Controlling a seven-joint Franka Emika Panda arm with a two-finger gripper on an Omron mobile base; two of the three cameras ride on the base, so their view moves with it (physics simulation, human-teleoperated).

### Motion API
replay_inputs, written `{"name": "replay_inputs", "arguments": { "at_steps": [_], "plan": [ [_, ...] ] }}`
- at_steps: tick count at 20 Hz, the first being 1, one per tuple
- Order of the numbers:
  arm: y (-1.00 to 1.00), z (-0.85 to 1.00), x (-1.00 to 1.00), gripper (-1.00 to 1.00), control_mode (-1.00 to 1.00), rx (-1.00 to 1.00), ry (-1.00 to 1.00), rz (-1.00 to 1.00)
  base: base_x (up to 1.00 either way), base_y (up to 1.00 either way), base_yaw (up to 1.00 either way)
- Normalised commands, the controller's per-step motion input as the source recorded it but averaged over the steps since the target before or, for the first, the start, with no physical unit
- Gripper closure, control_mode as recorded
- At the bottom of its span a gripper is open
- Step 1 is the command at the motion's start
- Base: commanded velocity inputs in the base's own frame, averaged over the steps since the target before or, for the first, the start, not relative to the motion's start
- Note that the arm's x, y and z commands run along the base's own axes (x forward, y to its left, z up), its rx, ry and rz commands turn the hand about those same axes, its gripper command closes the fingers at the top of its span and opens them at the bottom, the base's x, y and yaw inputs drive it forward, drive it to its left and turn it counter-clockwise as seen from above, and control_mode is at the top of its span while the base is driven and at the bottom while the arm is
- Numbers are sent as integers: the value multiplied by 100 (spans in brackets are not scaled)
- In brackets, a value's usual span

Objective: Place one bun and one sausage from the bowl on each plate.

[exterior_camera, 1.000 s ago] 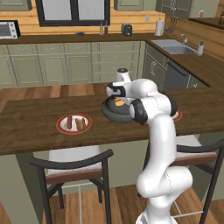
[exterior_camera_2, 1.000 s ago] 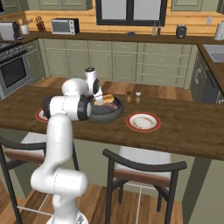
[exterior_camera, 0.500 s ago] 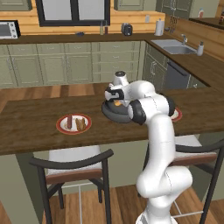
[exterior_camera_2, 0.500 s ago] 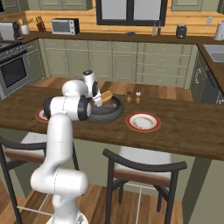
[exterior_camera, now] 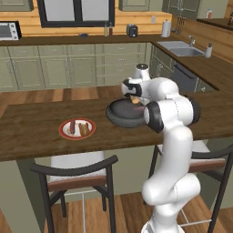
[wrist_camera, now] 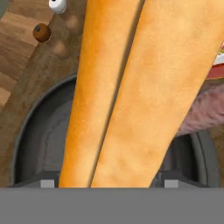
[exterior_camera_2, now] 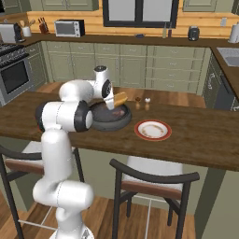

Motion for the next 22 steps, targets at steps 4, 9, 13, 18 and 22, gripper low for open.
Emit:
{"name": "replay_inputs", "arguments": {
  "at_steps": [4, 9, 13, 18, 22],
  "plan": [
    [-100, 68, -100, 100, -100, 20, 0, -20, 0, 0, 0],
    [-100, 38, -59, 100, -100, 21, 7, -26, 0, 0, 0],
    [-100, -27, -6, 100, -100, 3, 23, -21, 0, 0, 0],
    [-71, -41, 12, 100, -100, -2, 7, -9, 0, 0, 0],
    [-18, -59, 33, 100, -100, 0, 0, 0, 0, 0, 0]
  ]
}}
